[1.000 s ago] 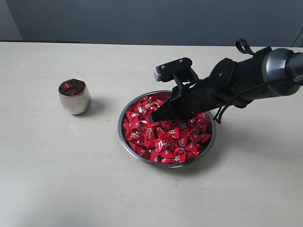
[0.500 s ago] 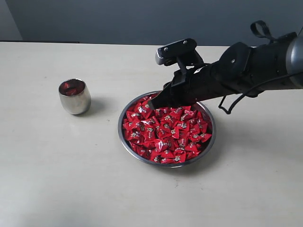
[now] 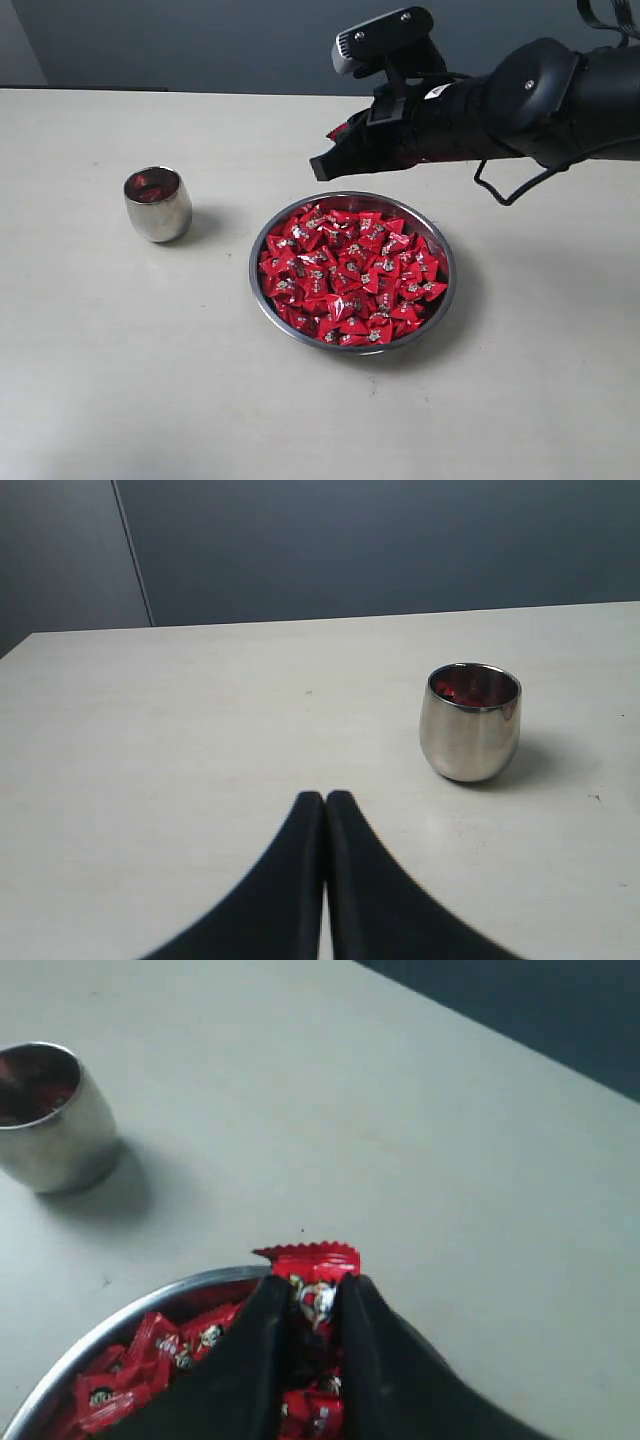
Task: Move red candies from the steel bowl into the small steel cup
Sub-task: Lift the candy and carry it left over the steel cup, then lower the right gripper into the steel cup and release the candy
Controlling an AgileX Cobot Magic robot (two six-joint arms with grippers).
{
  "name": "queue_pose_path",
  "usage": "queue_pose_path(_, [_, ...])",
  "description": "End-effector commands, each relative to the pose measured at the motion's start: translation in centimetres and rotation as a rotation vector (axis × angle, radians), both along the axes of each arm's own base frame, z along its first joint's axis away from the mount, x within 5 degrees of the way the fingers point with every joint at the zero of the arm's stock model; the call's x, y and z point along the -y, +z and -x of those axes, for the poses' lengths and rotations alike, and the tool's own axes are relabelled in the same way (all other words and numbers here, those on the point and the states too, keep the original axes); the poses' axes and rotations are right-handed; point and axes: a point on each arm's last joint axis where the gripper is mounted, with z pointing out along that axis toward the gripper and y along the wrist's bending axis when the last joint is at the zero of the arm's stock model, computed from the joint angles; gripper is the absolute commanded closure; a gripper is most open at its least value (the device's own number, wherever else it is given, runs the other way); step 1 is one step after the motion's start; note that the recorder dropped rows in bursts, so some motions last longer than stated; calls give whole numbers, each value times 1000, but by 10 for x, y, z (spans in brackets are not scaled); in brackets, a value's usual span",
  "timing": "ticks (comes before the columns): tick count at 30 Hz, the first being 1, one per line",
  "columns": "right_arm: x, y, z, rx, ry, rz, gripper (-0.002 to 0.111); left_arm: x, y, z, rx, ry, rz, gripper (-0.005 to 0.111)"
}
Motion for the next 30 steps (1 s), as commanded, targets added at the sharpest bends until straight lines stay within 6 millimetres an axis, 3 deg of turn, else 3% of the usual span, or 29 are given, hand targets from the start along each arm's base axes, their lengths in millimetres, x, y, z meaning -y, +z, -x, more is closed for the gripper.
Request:
queue_pose_path(1, [-24, 15, 10, 126, 131, 37, 109, 0, -1, 0, 3, 1, 4, 106])
queue_pose_path(7, [-53, 15, -1, 153, 195, 45, 109, 0, -1, 0, 3, 1, 4, 106])
queue_pose_path(14, [-92, -7, -26, 108, 311, 80, 109, 0, -1, 0, 3, 1, 4, 106])
queue_pose_path(22, [-134, -17, -34, 77, 598, 10, 109, 0, -1, 0, 3, 1, 4, 106])
queue_pose_path(30, [-158, -22, -45, 52, 668, -67, 109, 0, -1, 0, 3, 1, 4, 106])
